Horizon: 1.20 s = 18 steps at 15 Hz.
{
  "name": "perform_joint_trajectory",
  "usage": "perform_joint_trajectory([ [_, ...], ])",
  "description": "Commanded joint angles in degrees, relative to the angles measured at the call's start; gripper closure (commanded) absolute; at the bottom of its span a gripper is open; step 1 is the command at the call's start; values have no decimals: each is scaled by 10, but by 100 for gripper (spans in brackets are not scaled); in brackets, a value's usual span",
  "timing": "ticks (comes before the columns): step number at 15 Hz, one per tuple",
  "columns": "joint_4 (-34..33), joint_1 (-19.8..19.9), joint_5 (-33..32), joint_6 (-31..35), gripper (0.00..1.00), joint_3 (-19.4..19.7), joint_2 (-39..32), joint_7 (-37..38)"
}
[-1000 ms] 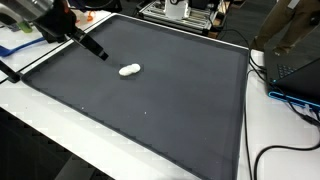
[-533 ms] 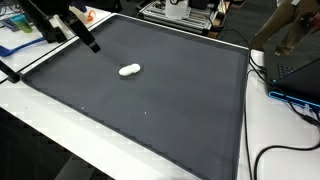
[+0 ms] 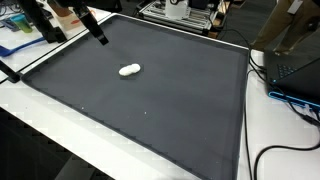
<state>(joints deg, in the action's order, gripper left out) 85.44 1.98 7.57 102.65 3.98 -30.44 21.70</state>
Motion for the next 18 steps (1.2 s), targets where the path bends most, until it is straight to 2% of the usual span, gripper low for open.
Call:
perform_joint_trajectory([
  [1,-3,-1,1,-2,0,2,-2,-1],
  [7,-3,-1,1,-2,0,2,-3,-1],
  [8,14,-5,-1,14,0,2,6,0],
  [11,125,-18,-8,67,0,-1,76,-6],
  [18,309,-54,-4,145,0,-27,211,-5],
])
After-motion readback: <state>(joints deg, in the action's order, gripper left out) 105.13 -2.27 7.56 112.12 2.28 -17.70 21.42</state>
